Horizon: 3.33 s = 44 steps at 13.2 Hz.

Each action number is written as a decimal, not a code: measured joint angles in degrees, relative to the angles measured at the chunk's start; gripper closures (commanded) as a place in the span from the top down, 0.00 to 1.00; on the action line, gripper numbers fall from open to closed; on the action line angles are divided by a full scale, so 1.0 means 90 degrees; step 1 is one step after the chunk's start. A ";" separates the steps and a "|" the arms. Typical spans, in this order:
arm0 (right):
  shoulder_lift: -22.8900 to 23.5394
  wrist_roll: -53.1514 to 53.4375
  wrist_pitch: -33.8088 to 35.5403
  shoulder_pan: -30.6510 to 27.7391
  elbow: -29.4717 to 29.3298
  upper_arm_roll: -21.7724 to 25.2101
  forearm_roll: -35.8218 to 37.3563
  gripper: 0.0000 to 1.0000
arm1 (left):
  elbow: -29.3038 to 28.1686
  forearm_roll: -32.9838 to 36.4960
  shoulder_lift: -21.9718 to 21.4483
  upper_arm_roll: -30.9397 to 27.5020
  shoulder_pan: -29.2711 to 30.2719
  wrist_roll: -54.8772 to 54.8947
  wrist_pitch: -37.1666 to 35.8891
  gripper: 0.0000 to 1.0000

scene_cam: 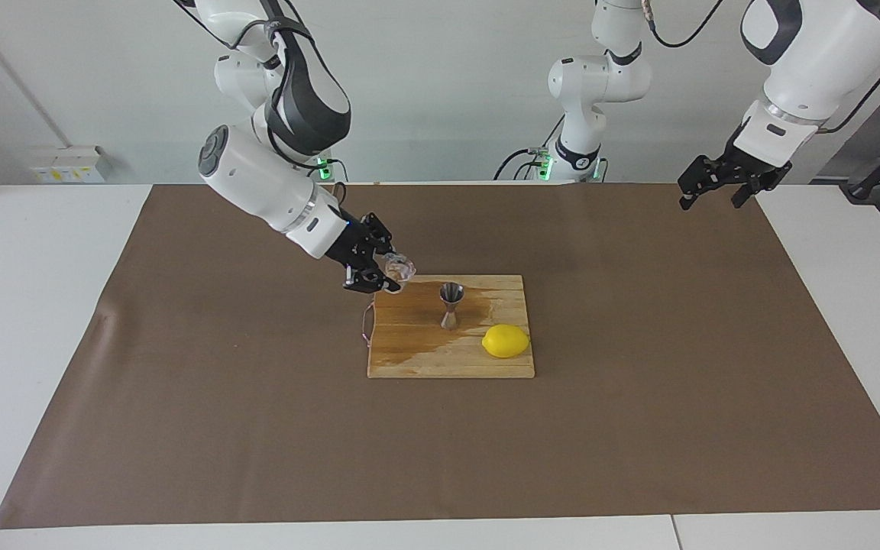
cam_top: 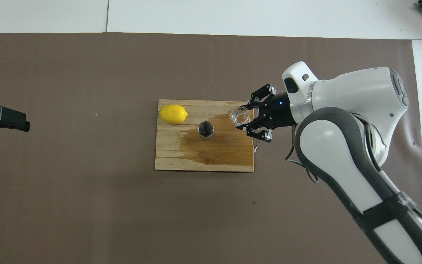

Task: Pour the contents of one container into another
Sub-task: 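Lift the clear glass with the right gripper toward the metal cup, then tilt the clear glass with the right gripper over the metal cup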

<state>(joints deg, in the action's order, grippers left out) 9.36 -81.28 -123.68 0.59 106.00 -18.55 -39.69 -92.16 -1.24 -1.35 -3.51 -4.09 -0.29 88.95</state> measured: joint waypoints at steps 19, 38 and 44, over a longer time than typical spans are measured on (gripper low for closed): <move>-0.0035 0.2192 -0.0191 0.0072 -0.0039 -0.0938 0.2605 0.25 | 0.0638 0.0000 0.0335 -0.0010 0.0009 0.0001 -0.0157 1.00; 0.0816 0.3924 0.0026 0.0245 -0.0847 -0.1384 0.4489 0.23 | 0.0638 0.0000 0.0335 -0.0010 0.0009 0.0001 -0.0164 1.00; 0.0969 0.4122 0.0168 0.0300 -0.0877 -0.1467 0.4758 0.21 | 0.0638 0.0000 0.0335 -0.0010 0.0009 0.0001 -0.0166 1.00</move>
<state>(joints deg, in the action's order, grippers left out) 18.08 -44.19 -122.16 3.29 98.11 -31.76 3.14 -86.42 -1.24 1.66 -3.60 -4.02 -0.28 87.45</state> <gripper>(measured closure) 0.507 0.000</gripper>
